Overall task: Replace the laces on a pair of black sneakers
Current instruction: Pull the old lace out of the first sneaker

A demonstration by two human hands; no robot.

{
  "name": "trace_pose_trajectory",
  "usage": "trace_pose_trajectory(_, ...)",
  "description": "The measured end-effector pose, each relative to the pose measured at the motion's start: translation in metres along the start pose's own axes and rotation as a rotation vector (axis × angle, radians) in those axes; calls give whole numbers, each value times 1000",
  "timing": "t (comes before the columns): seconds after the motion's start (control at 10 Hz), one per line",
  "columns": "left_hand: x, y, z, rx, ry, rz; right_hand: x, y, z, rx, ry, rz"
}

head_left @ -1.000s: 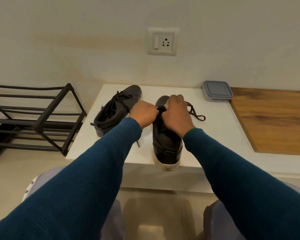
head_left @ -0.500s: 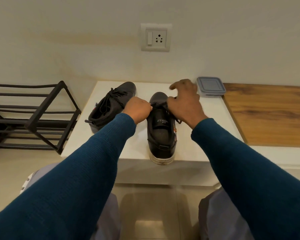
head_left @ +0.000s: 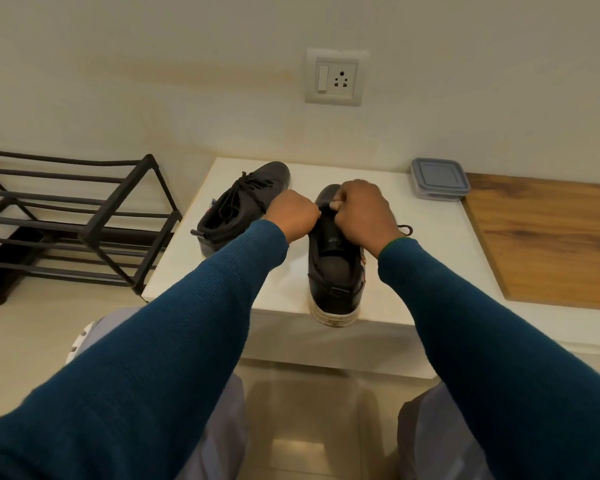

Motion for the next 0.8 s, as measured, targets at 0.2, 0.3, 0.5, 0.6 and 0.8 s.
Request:
trace_pose_trajectory(0.2, 1, 5, -2, 44, -41, 26, -42, -55, 10, -474, 282, -711)
trace_pose_trajectory(0.3, 2, 4, -2, 26, -48, 14, -31, -46, 4, -307, 201, -343)
trace_pose_trajectory(0.5, 3, 3, 1, 8, -83, 5, 8, 4, 6, 17, -123, 373)
trace_pose_trajectory(0.6, -1, 0, 0, -6, -37, -57, 3, 9, 5, 69, -52, 385)
trace_pose_trajectory(0.8, 7, -7, 1, -38, -84, 37, -36, -47, -1, -321, 213, -318)
Point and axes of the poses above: each hand's wrist, its own z-axis away from the middle knuckle, its own y-axis out of the palm, x = y × z, the point moved 9 cm from there along -z, towards the middle knuckle, and after that the axes turned 1 degree about -y, right-handed, at the moved point
